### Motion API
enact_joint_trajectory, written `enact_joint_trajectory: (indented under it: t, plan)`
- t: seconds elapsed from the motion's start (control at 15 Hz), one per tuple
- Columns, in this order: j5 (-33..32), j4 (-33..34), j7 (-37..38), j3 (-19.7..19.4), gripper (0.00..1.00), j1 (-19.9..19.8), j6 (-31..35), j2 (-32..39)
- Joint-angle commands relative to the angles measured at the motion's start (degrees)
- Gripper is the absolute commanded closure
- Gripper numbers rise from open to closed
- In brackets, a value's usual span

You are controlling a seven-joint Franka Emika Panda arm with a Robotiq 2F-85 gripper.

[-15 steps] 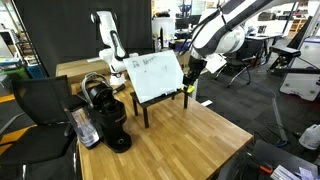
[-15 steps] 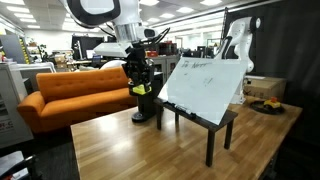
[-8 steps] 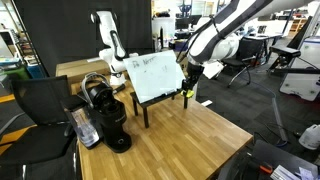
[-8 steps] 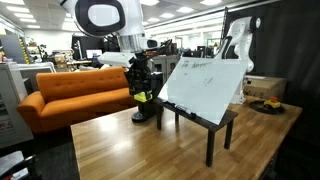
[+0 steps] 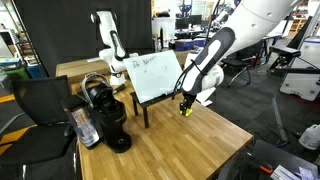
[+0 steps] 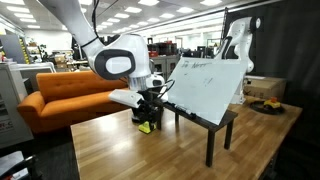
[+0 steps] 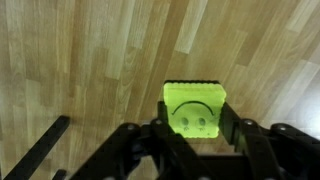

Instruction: Use the eraser to clean the whiteboard

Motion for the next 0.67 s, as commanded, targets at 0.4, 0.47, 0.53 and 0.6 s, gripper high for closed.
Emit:
enact_joint_trajectory:
  t: [0.4,0.47,0.53,0.6]
  plan:
    - [-7.3,8.4,3.1,0.7,0.73,-2.0,8.1,15.6]
    - [-8.0,9.1,3.4,0.6,0.73,-1.9,8.5,16.8]
    - [-8.8,9.7,3.7,0.4,0.73,-1.8,8.7,17.8]
    - [-9.4,10.1,3.9,0.3,0.73,-1.7,9.3,18.8]
